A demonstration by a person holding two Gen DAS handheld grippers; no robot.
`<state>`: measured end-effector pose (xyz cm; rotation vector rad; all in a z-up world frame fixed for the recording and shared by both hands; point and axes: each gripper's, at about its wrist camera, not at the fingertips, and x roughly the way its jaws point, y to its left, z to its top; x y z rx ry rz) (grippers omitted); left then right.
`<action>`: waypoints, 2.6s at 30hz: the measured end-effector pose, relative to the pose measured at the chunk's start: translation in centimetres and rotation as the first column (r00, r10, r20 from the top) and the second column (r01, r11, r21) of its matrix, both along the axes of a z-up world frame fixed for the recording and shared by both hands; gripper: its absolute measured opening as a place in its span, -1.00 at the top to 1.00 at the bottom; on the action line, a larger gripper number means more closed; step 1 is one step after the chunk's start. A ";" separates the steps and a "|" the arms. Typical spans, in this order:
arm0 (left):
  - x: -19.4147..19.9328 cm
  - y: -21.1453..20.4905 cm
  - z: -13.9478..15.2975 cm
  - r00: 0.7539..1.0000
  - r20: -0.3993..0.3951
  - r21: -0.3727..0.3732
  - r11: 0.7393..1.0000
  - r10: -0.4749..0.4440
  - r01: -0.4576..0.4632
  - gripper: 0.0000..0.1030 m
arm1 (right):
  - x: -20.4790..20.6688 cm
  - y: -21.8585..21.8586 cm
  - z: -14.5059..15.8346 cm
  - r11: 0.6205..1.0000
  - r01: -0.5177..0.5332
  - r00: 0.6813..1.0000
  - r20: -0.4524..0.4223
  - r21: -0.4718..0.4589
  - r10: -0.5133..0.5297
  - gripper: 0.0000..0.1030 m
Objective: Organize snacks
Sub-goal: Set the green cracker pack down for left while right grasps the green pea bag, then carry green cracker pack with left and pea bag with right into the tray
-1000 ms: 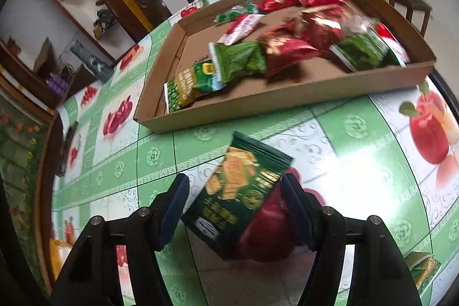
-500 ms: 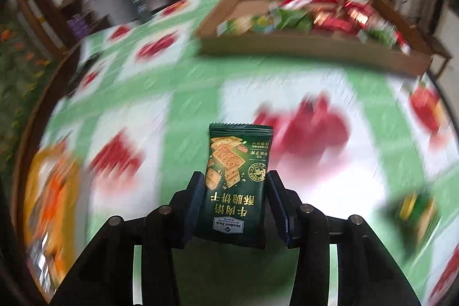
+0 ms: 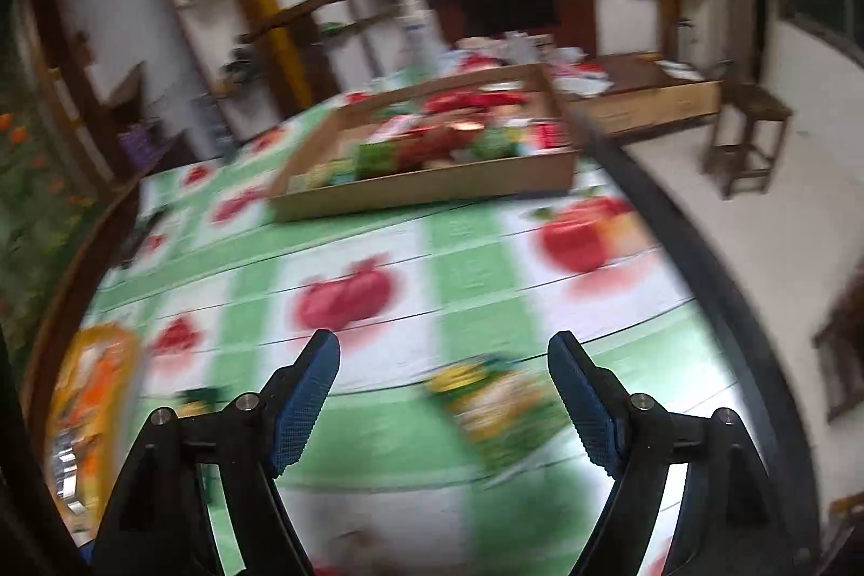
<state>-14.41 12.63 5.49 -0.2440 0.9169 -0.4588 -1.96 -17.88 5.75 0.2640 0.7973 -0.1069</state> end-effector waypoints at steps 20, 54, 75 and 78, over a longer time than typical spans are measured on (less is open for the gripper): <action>10.4 -5.8 -2.8 0.995 -0.093 0.220 0.975 0.042 -0.021 -0.42 | 2.0 0.3 -4.3 0.996 -0.072 0.995 -0.071 -0.057 0.068 0.10; 9.7 -5.6 -1.3 0.998 0.045 0.219 0.975 -0.043 0.033 0.17 | 1.4 0.5 -3.9 0.992 -0.122 0.992 -0.010 0.038 0.122 0.19; 3.5 9.8 2.1 0.959 0.142 0.061 0.965 0.245 -0.255 0.16 | -0.6 5.1 -1.1 0.955 -0.249 0.968 0.057 0.160 0.243 0.25; 3.2 11.8 1.8 0.947 0.139 0.041 0.954 0.290 -0.298 0.16 | -0.5 8.4 0.1 0.934 -0.323 0.946 0.056 0.155 0.318 0.25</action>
